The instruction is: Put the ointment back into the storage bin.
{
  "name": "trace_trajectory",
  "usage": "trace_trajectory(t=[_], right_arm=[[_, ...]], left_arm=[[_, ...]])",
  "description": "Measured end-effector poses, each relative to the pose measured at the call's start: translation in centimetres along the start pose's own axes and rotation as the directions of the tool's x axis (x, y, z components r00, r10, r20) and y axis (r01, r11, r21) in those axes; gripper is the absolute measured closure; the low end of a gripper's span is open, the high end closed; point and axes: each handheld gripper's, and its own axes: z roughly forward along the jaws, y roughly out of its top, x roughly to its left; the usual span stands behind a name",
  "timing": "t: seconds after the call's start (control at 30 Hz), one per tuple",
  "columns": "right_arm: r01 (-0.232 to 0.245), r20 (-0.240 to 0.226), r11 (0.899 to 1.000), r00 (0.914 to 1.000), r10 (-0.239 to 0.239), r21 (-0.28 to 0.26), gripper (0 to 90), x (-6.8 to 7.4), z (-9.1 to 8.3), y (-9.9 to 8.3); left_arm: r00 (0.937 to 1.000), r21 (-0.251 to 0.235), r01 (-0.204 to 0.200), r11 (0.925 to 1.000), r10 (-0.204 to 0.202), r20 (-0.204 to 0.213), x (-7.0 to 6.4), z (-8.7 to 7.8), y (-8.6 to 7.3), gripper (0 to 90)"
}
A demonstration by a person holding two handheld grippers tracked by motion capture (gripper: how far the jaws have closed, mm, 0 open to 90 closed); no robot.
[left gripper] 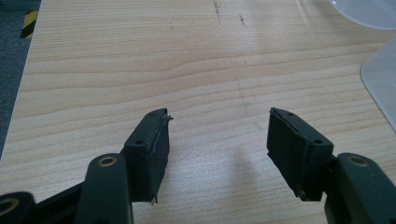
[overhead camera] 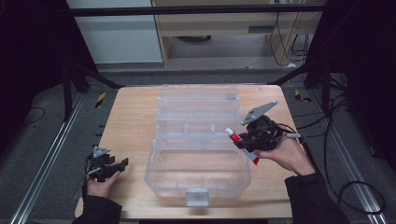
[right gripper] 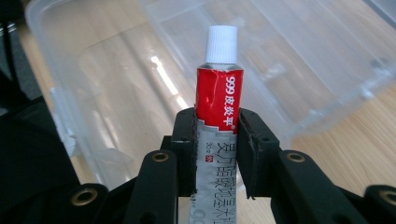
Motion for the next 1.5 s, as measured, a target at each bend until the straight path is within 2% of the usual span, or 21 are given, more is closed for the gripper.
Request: trace_trajectory(t=[0.1, 0.13, 0.2, 0.43, 0.5, 0.53, 0.6, 0.67, 0.73, 0.8, 0.87, 0.9, 0.93, 0.97, 1.0, 1.1, 1.17, 1.23, 1.5], right_arm=[[0.036, -0.045, 0.999, 0.9984, -0.035, 0.015, 69.7, 0.4, 0.8, 0.8], [0.064, -0.068, 0.998, 0.9957, -0.062, 0.021, 69.7, 0.7, 1.4, 1.2], [0.086, -0.09, 0.995, 0.9926, -0.082, 0.042, 69.7, 1.0, 2.0, 1.5], [0.143, -0.136, 0.986, 0.982, -0.131, 0.085, 69.8, 1.5, 4.0, 1.8], [0.163, -0.147, 0.981, 0.9781, -0.147, 0.103, 69.7, 1.7, 4.6, 1.8], [0.189, -0.151, 0.976, 0.9736, -0.172, 0.112, 69.7, 1.9, 5.2, 1.7], [0.199, -0.154, 0.973, 0.9714, -0.181, 0.113, 69.7, 2.0, 5.5, 1.7], [0.228, -0.164, 0.965, 0.9648, -0.206, 0.132, 69.7, 2.3, 6.4, 1.6], [0.243, -0.177, 0.959, 0.9601, -0.217, 0.144, 69.7, 2.5, 6.9, 1.5], [0.245, -0.18, 0.957, 0.9595, -0.217, 0.153, 69.7, 2.6, 7.2, 1.4], [0.261, -0.187, 0.949, 0.9555, -0.228, 0.177, 69.7, 2.8, 8.0, 1.1], [0.261, -0.187, 0.949, 0.9555, -0.228, 0.177, 69.7, 2.8, 8.0, 1.1], [0.28, -0.195, 0.942, 0.9499, -0.244, 0.187, 69.7, 2.9, 8.5, 0.8], [0.28, -0.195, 0.942, 0.9499, -0.244, 0.187, 69.7, 2.9, 8.5, 0.8], [0.291, -0.202, 0.935, 0.9465, -0.252, 0.201, 69.7, 3.0, 9.0, 0.5], [0.301, -0.215, 0.931, 0.9424, -0.256, 0.208, 69.7, 3.2, 9.5, 0.2], [0.318, -0.227, 0.92, 0.9363, -0.268, 0.228, 69.7, 3.3, 10.3, -0.2], [0.319, -0.228, 0.917, 0.9365, -0.266, 0.238, 69.7, 3.4, 10.5, -0.3], [0.382, -0.272, 0.876, 0.9119, -0.307, 0.293, 69.7, 3.9, 12.5, -1.0]], left_arm=[[1.0, -0.001, -0.002, 1.0, 0.002, -0.001, 0.0, 0.0, 0.0, 38.6], [1.0, 0.0, -0.001, 1.0, 0.001, 0.0, 0.0, 0.0, 0.0, 38.6], [1.0, -0.001, -0.002, 1.0, 0.002, 0.0, 0.0, 0.0, 0.0, 38.7], [1.0, -0.001, 0.001, 1.0, -0.001, 0.0, 0.0, 0.0, 0.0, 38.7], [1.0, -0.001, 0.001, 1.0, -0.001, 0.0, 0.0, 0.0, 0.0, 38.7], [1.0, -0.001, 0.001, 1.0, -0.001, 0.001, 0.0, 0.0, 0.0, 38.7], [1.0, 0.0, 0.001, 1.0, -0.001, 0.0, 0.0, 0.0, 0.0, 38.7], [1.0, -0.001, -0.001, 1.0, 0.001, 0.0, 0.0, 0.0, 0.0, 38.7], [1.0, -0.001, -0.001, 1.0, 0.001, 0.0, 0.0, 0.0, 0.0, 38.7], [1.0, -0.001, -0.001, 1.0, 0.001, 0.0, 0.0, 0.0, 0.0, 38.7], [1.0, -0.002, -0.002, 1.0, 0.002, -0.001, 0.0, 0.0, 0.0, 38.8], [1.0, -0.002, -0.002, 1.0, 0.002, 0.0, 0.0, 0.0, 0.0, 38.8], [1.0, -0.003, -0.001, 1.0, 0.001, 0.0, 0.0, 0.0, 0.0, 38.8], [1.0, -0.003, -0.001, 1.0, 0.001, 0.0, 0.0, 0.0, 0.0, 38.8], [1.0, -0.003, -0.001, 1.0, 0.001, 0.0, 0.0, 0.0, 0.0, 38.8], [1.0, -0.002, -0.002, 1.0, 0.002, -0.001, 0.0, 0.0, 0.0, 38.8], [1.0, -0.002, -0.002, 1.0, 0.002, -0.001, 0.0, 0.0, 0.0, 38.8], [1.0, -0.002, -0.002, 1.0, 0.002, -0.001, 0.0, 0.0, 0.0, 38.8], [1.0, -0.002, -0.002, 1.0, 0.002, -0.001, 0.0, 0.0, 0.0, 38.8]])
